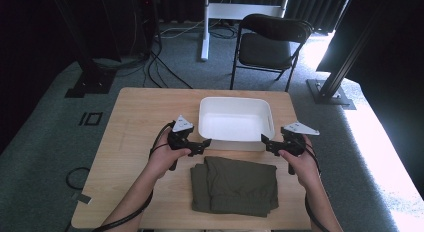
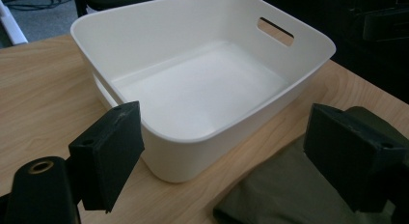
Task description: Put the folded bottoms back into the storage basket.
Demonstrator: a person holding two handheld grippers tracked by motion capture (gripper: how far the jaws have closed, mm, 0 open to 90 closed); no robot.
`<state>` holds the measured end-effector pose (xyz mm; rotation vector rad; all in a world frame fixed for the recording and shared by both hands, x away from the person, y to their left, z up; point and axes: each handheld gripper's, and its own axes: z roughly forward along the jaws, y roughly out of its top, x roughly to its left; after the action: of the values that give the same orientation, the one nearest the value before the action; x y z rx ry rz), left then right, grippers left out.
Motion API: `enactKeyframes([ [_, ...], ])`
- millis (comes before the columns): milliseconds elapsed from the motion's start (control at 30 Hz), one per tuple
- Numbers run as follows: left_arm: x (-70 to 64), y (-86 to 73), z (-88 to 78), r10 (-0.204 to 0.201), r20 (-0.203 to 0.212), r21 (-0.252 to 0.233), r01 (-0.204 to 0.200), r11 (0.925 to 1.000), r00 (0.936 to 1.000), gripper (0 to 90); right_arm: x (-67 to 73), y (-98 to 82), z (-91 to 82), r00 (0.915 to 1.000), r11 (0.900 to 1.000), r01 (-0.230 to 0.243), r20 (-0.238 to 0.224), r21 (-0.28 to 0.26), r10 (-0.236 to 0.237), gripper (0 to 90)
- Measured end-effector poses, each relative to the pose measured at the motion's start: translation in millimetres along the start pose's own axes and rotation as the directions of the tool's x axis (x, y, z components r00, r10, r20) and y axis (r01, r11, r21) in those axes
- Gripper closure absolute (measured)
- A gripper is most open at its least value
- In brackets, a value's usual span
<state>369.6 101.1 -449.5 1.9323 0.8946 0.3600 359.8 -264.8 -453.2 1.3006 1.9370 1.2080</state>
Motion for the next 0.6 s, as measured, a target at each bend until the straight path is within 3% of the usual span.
enactKeyframes([
  [400, -12.8, -21.9, -3.2, -0.005, 0.012, 0.005, 0.005, 1.0000, 0.9999, 15.4, 12.1, -19.6, -13.8, 0.9999, 1.000, -0.001, -0.012, -0.004, 0.000, 13.3],
  [600, -22.2, -34.3, -0.3, 0.002, 0.035, 0.038, -0.004, 0.9993, 0.9994, 15.4, 15.3, -31.5, -18.7, 1.0000, 1.000, 0.005, -0.007, 0.006, -0.005, 13.4],
])
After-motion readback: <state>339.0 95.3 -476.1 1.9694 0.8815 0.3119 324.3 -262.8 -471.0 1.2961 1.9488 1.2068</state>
